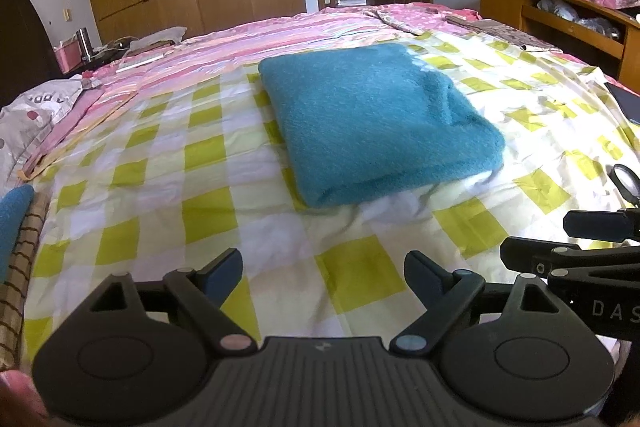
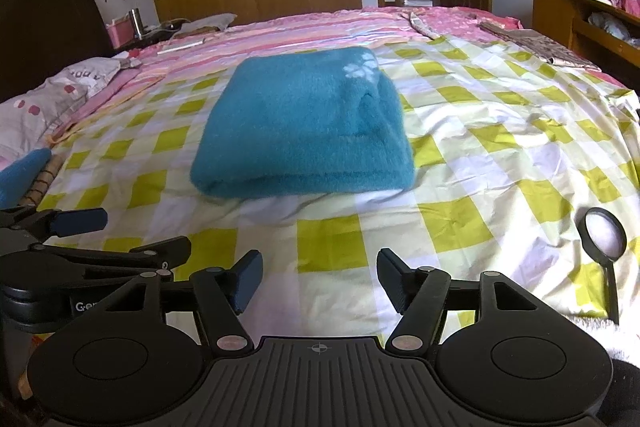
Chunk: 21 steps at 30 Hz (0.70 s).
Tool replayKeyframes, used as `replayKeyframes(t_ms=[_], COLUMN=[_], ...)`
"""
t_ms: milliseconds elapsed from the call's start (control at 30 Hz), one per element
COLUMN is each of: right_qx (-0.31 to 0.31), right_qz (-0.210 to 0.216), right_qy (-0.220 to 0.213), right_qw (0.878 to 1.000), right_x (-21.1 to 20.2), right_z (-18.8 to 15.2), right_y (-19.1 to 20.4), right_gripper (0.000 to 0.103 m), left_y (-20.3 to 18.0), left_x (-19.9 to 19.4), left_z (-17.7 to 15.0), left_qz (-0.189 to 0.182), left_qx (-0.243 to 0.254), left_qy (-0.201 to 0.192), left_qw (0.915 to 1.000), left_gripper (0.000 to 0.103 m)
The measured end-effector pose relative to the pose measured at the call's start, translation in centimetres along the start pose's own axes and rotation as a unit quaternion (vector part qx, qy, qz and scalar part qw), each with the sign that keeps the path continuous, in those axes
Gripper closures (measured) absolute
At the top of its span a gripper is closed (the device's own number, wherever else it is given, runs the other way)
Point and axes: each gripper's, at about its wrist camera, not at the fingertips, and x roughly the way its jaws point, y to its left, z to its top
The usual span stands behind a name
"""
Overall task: Fold small clothes
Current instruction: 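Open both grippers and withdraw them from the folded sweater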
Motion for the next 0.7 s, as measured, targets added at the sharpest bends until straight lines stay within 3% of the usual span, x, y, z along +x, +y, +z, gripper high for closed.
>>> replayKeyframes(t_ms=[433,700], right_qx=[0.010,0.019], right_qz=[-0.008,-0.011], right_qy=[0.012,0.014], right_qw=[1.000,1.000], right_x=[0.0,-0.1], right_z=[-1.4,-2.2], right_y=[0.1,0.1], right_gripper=[0.039,0.036], left_y=[-0.4,0.2], left_x=[0.0,0.4], left_z=[-1.0,-1.6], left_qz=[0.008,-0.014], left_qx=[0.007,-0.011], left_qy=[0.023,0.048], left_qw=[0.9997,0.9987], left_gripper=[0.009,0.009])
